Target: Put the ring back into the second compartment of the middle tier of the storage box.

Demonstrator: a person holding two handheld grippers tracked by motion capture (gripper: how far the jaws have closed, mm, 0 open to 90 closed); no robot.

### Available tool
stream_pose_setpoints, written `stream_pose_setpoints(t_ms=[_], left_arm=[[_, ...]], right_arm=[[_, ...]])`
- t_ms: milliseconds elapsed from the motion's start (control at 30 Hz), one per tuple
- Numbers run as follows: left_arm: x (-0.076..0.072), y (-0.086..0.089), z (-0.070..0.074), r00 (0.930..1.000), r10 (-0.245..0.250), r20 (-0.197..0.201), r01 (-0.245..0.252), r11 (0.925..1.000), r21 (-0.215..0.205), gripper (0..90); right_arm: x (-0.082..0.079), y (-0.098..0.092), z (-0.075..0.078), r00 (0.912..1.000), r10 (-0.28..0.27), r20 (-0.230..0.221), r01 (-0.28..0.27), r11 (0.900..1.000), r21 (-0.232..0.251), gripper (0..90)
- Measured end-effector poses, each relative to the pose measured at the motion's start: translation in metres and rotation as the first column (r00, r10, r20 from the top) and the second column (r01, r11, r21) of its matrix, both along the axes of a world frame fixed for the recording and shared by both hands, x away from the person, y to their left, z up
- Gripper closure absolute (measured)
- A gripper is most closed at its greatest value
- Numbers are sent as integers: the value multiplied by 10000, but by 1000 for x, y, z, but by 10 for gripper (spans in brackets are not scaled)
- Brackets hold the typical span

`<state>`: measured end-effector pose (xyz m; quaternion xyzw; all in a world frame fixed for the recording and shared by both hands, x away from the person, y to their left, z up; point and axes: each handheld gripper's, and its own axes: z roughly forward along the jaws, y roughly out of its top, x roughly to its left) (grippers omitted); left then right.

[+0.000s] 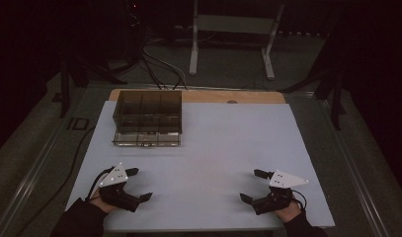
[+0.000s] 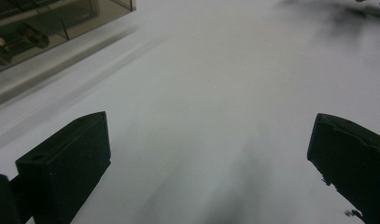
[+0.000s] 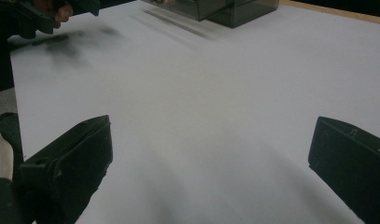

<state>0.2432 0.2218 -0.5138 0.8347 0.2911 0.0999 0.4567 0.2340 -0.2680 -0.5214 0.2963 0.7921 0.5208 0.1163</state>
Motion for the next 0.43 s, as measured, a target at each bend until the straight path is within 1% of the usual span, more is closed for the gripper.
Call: stream_pose_setpoints(t_ms=[100, 167, 267, 433], left_arm=[[-1, 0, 0, 10000, -85, -29, 84, 9997, -219, 8], [-1, -2, -1, 9999, -97, -81, 96, 9999, -122, 9], [-1, -3, -1, 9997, -190, -170, 188, 9998, -119, 8], [-1, -3, -1, 9997, -135, -191, 132, 9998, -126, 9]], right_arm=[[0, 1, 0, 10000, 20, -12, -21, 10000, -57, 0], [0, 1, 0, 10000, 55, -6, -55, 9999, -104, 0], [-1, 1, 0, 9999, 106, 21, -106, 9998, -159, 0], [-1, 2, 0, 9999, 134, -9, -134, 9997, -194, 0]])
